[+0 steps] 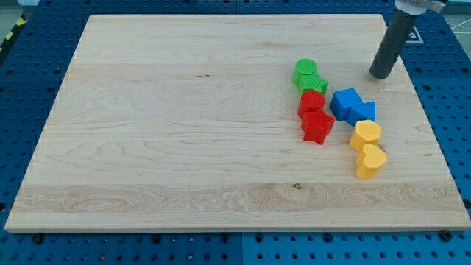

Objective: Move the blue cube and the red circle towards the right side of the board

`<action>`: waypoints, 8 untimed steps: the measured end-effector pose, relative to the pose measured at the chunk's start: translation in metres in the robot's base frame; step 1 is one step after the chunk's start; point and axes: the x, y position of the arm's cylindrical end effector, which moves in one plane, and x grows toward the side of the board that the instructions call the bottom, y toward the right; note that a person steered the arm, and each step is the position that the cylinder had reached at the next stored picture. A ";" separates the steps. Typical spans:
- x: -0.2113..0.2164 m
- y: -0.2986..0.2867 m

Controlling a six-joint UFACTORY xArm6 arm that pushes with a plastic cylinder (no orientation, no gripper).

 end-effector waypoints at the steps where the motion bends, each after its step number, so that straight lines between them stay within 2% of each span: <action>1: 0.007 -0.004; 2: 0.012 -0.022; 5: 0.069 -0.047; 6: 0.071 -0.048; 8: 0.071 -0.093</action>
